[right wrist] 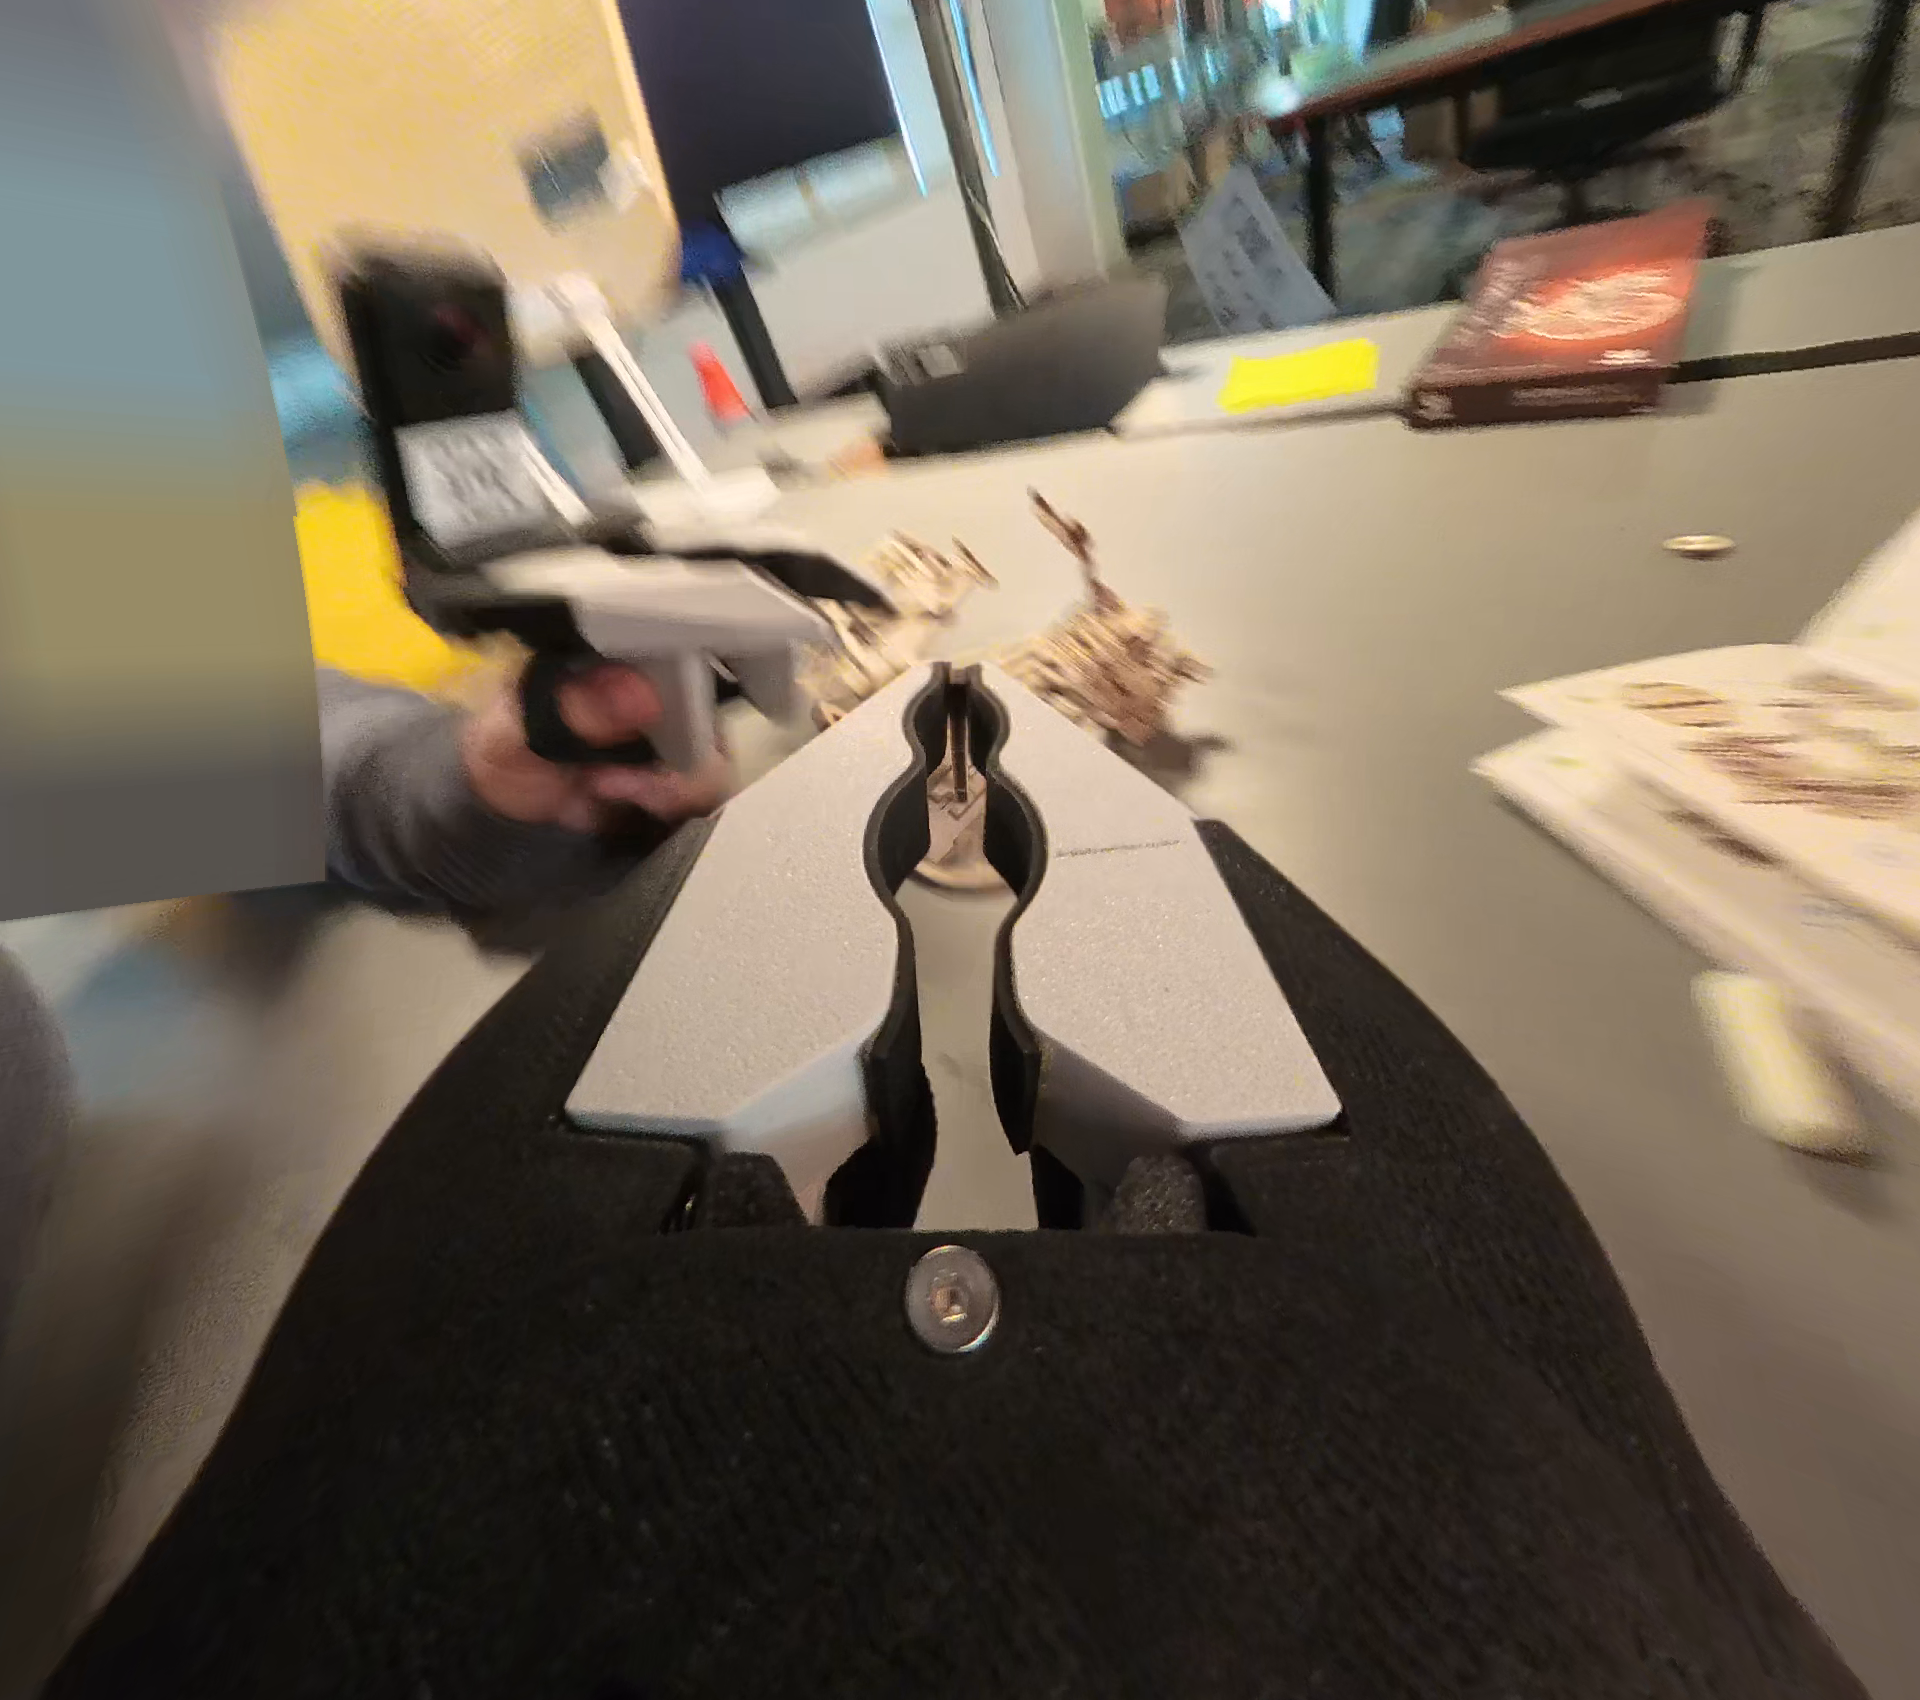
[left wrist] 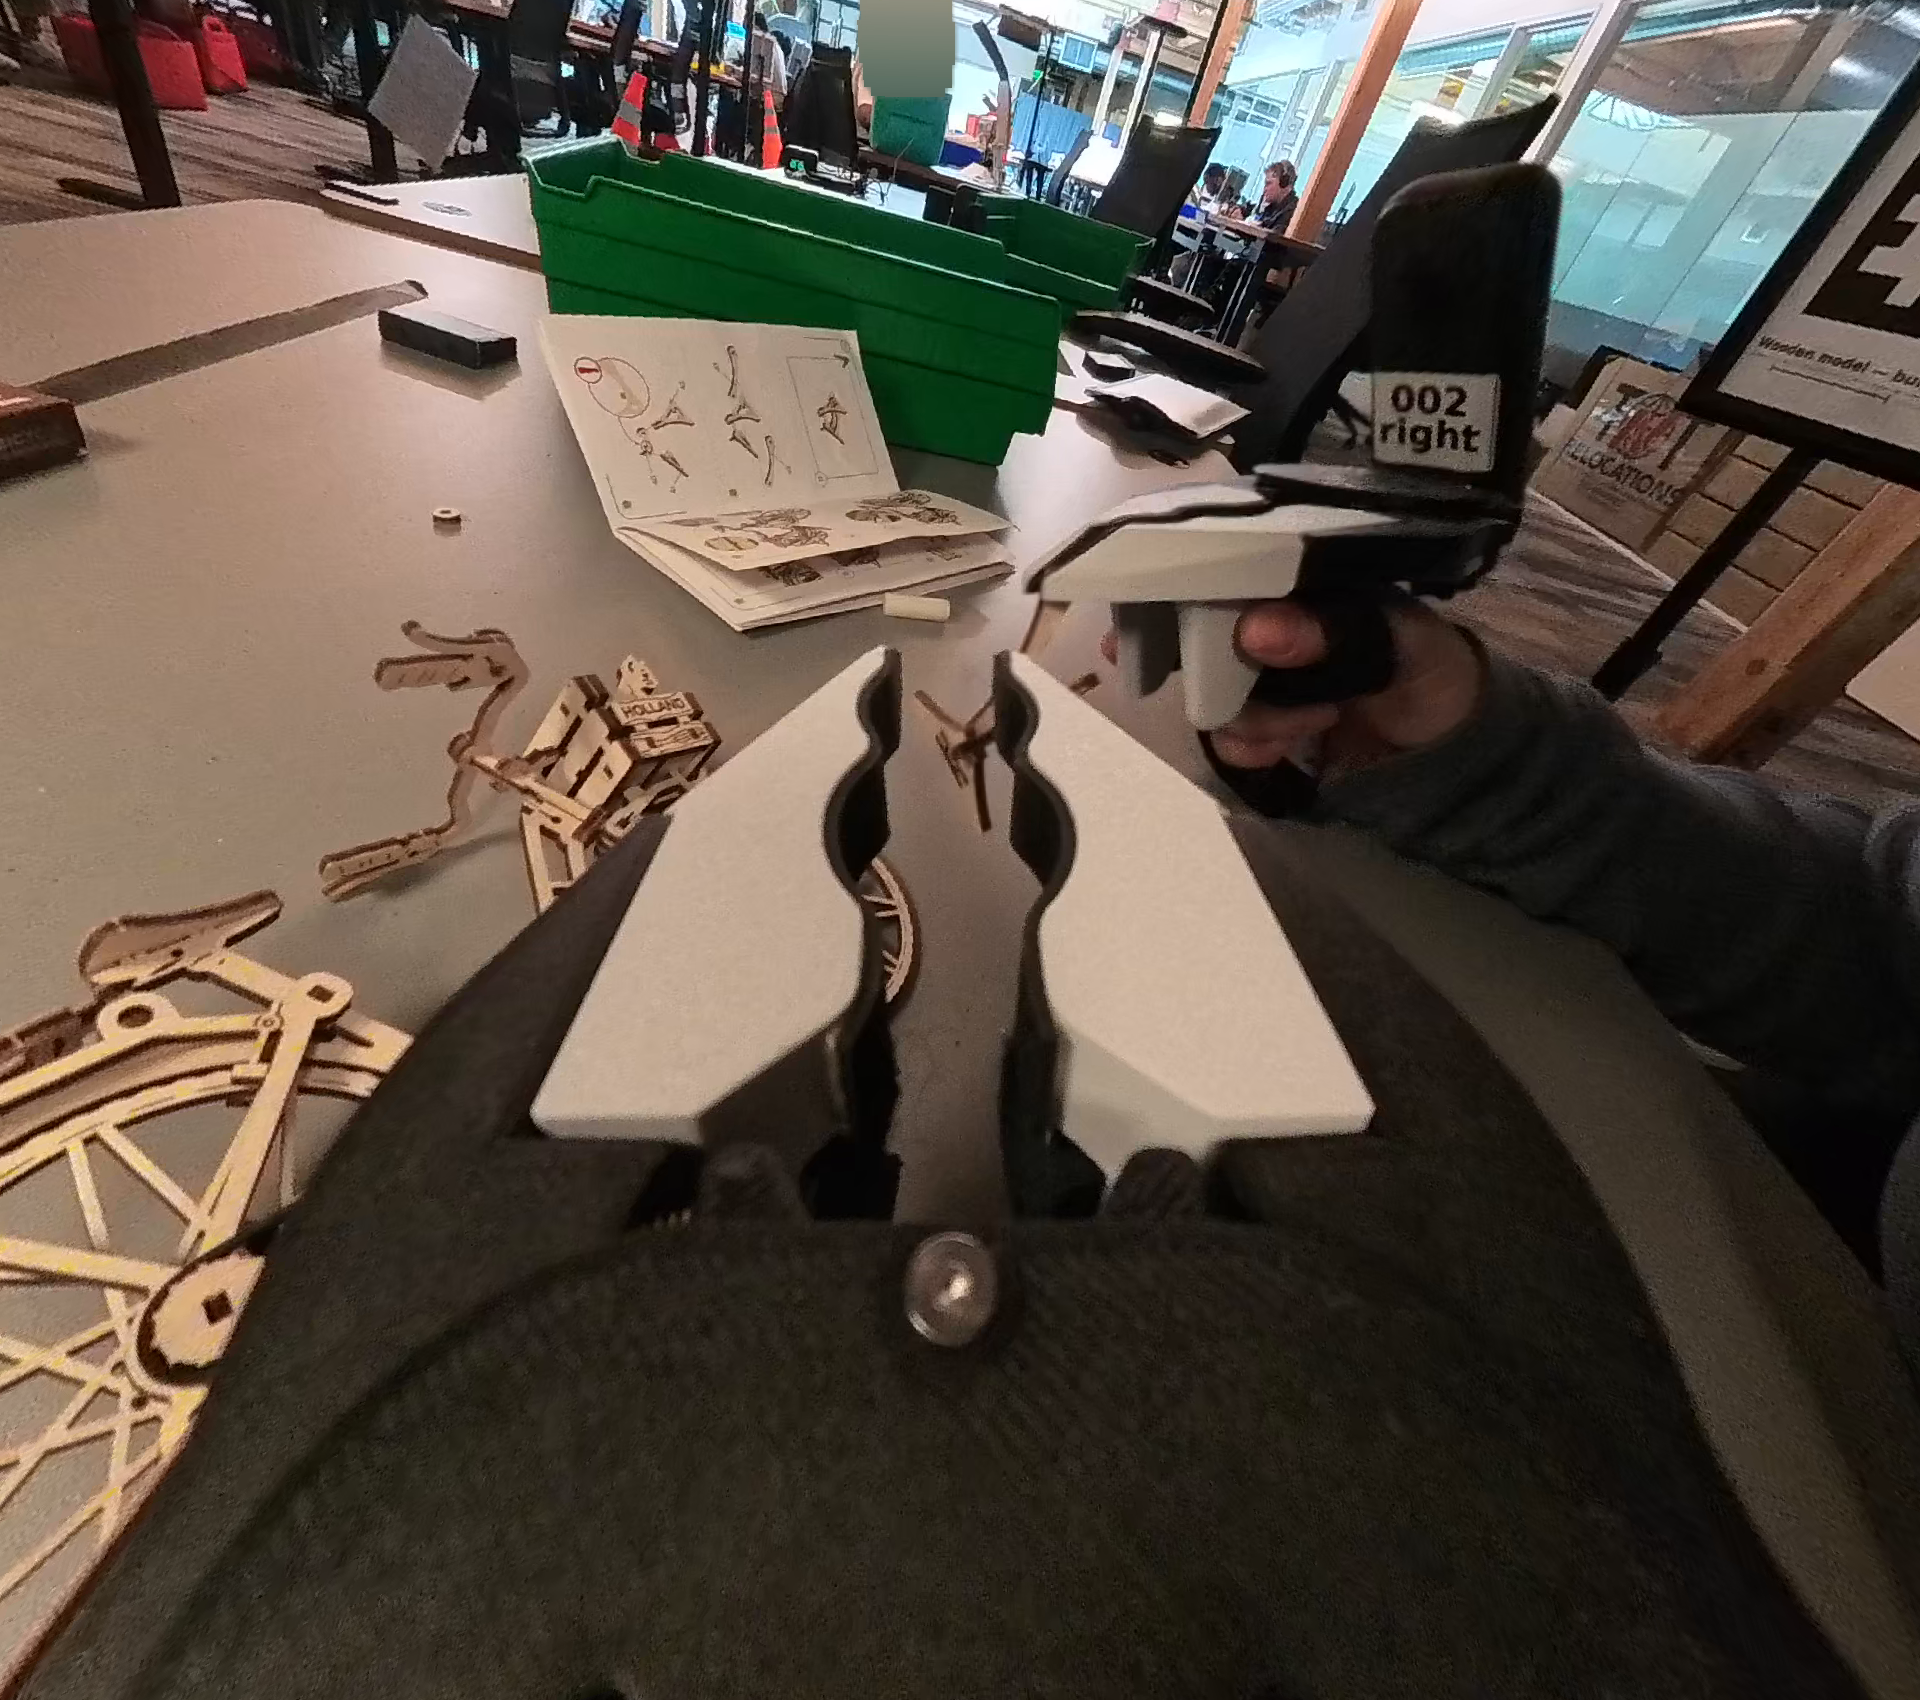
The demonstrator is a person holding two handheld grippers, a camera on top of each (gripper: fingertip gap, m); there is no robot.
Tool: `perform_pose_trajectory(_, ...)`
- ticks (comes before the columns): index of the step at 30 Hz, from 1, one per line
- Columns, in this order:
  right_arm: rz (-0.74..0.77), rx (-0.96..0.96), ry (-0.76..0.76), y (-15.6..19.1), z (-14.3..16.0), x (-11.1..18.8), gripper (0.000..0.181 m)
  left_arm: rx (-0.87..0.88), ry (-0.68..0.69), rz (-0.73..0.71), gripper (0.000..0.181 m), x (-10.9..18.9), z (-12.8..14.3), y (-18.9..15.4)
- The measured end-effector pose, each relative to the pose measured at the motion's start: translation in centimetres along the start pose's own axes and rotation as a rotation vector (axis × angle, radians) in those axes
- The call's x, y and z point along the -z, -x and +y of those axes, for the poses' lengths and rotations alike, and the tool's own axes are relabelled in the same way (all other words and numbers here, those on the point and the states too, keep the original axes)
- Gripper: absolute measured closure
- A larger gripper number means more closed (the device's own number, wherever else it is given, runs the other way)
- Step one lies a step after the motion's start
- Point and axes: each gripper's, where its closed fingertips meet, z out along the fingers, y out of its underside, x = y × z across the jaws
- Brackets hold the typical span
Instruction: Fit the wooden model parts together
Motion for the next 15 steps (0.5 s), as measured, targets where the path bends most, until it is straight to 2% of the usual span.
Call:
perform_pose_trajectory(6, 0.069, 0.102, 0.31, -2.0, 3.8, 1.5, 0.18, 0.002, -0.01, -0.001, 0.164, 0.1, -0.1, 0.0)
perform_pose_trajectory(8, 0.14, 0.158, 0.413, -3.2, 5.0, 2.5, 0.168, -0.001, -0.012, -0.001, 0.164, 0.1, -0.1, 0.0)
perform_pose_trajectory(10, 0.206, 0.185, 0.453, -3.7, 5.3, 3.4, 0.156, -0.002, -0.014, -0.002, 0.164, 0.1, -0.2, 0.0)
perform_pose_trajectory(12, 0.207, 0.189, 0.444, -2.1, 5.1, 3.7, 0.147, 0.001, -0.016, -0.001, 0.164, 0.1, -0.2, 0.0)
perform_pose_trajectory(15, 0.166, 0.166, 0.508, 1.6, 7.0, 3.3, 0.148, 0.005, -0.019, -0.001, 0.164, 0.2, -0.2, 0.1)
